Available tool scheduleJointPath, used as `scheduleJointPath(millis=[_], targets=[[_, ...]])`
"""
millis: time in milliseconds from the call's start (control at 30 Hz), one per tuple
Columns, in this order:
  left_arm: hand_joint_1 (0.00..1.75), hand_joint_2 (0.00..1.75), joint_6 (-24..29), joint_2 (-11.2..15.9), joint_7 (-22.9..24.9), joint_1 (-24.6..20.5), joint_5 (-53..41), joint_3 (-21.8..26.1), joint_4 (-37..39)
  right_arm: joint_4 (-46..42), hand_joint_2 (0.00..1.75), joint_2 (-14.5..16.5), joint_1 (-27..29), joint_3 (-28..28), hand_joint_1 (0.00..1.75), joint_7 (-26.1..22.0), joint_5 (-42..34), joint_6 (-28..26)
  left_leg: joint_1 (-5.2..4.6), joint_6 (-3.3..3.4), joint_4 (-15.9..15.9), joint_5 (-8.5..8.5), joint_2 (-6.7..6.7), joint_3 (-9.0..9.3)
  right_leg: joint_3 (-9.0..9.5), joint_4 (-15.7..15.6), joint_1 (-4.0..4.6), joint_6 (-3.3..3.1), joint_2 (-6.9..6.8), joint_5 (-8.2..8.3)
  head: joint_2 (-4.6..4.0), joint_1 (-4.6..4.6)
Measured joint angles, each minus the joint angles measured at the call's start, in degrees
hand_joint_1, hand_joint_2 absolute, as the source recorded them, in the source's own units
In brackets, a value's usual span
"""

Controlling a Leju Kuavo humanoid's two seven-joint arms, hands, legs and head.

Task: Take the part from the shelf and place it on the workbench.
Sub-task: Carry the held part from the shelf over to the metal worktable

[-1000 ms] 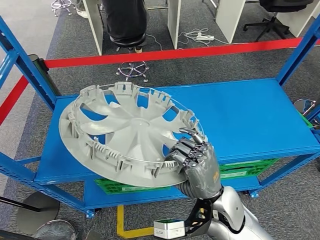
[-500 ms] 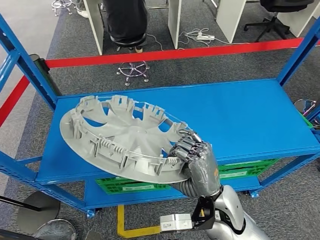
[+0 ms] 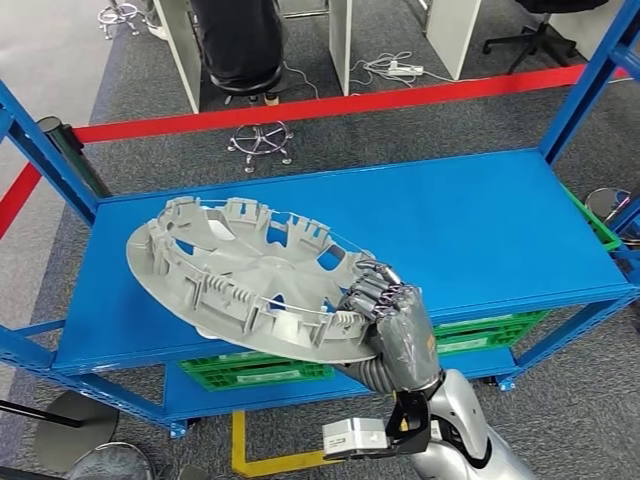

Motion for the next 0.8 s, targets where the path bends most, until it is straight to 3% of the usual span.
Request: scheduleJointPath(millis=[33, 100, 233, 300, 367, 433, 467, 533, 600, 733, 800], targets=[[0.00, 1.75, 0.09, 0.00, 0.03, -0.04, 0.00, 0.01, 0.00, -0.01, 1.75, 0.04, 0.01, -0.03, 1.75, -0.02, -0.02, 0.00, 0.00, 0.08, -3.61, 1.59, 0.00, 1.76, 0.03, 0.04, 0.09, 0.13, 0.05, -0.04, 0.00, 0.00], [0.00, 1.75, 0.31, -0.04, 0.11, -0.13, -0.03, 0.02, 0.00, -0.01, 1.75, 0.11, 0.02, -0.13, 1.75, -0.05, -0.03, -0.01, -0.11, 0.37, -8.22, 2.64, 0.01, 3.85, -0.15, 0.13, 0.25, 0.61, 0.11, -0.03, 0.00, 0.06], [0.00, 1.75, 0.62, -0.05, 0.22, -0.05, -0.07, 0.10, 0.00, -0.01, 1.75, 0.15, 0.10, -0.30, 1.75, -0.09, -0.04, -0.03, -0.21, 1.59, -9.56, 2.65, 0.07, 4.20, -0.69, 0.63, 0.09, 1.93, 0.03, -0.54, 0.00, 0.14], [0.00, 1.75, 0.70, -0.09, 0.23, -0.13, -0.07, 0.15, 0.00, -0.01, 1.75, 0.15, 0.14, -0.38, 1.75, -0.13, -0.05, -0.04, -0.16, 2.26, -9.90, 2.86, 0.12, 4.37, -3.03, 5.41, 0.07, 2.15, -0.02, -3.30, 0.00, 0.29], [0.00, 1.75, 0.70, -0.18, 0.23, -0.15, -0.07, 0.16, 0.00, 0.01, 1.75, 0.15, 0.24, -0.42, 1.75, -0.15, -0.05, -0.04, -0.38, 2.58, -9.88, 2.82, 0.13, 4.35, -6.66, 12.90, 0.13, 2.23, -0.04, -6.52, 0.00, 0.40], [0.00, 1.75, 0.70, -0.22, 0.23, -0.08, -0.07, 0.17, 0.00, 0.02, 1.75, 0.15, 0.41, -0.45, 1.75, -0.14, -0.05, -0.04, -0.61, 2.68, -9.84, 2.78, 0.13, 4.39, -8.19, 15.85, 0.16, 2.19, -0.05, -6.65, 0.00, 0.41], [0.00, 1.75, 0.70, -0.22, 0.24, -0.07, -0.07, 0.19, 0.00, 0.02, 1.75, 0.15, 0.46, -0.46, 1.75, -0.14, -0.05, -0.04, -0.70, 2.69, -9.83, 2.76, 0.11, 4.45, -7.35, 14.09, 0.18, 2.05, -0.05, -5.19, 0.00, 0.40], [0.00, 1.75, 0.70, -0.26, 0.23, -0.09, -0.07, 0.21, 0.00, 0.02, 1.75, 0.15, 0.46, -0.46, 1.75, -0.16, -0.05, -0.04, -0.84, 2.58, -9.80, 2.65, 0.05, 4.58, -3.53, 6.57, 0.28, 1.60, -0.09, -1.59, 0.00, 0.39], [0.00, 1.75, 0.70, -0.30, 0.23, -0.10, -0.07, 0.22, 0.00, 0.01, 1.75, 0.21, 0.40, -0.47, 1.75, -0.23, -0.07, -0.04, -1.02, 2.21, -9.58, 2.57, 0.04, 4.40, -0.55, 0.92, 0.51, 1.23, -0.09, -0.07, 0.00, 0.33], [0.00, 1.75, 0.81, -0.31, 0.35, -0.10, -0.08, 0.20, 0.00, 0.01, 1.75, 0.31, 0.43, -0.51, 1.75, -0.28, -0.10, -0.04, -0.89, 1.13, -9.05, 2.15, 0.08, 4.01, 0.07, -0.40, 0.63, 0.46, 0.02, 0.14, 0.00, 0.25], [0.00, 1.75, 0.92, -0.31, 0.58, -0.12, -0.14, 0.20, 0.00, 0.00, 1.75, 0.40, 0.40, -0.52, 1.75, -0.33, -0.07, -0.04, -0.70, 0.48, -5.46, -0.39, 0.08, 2.54, 0.25, -0.67, 0.44, -0.01, -0.10, 0.34, 0.00, 0.06]])
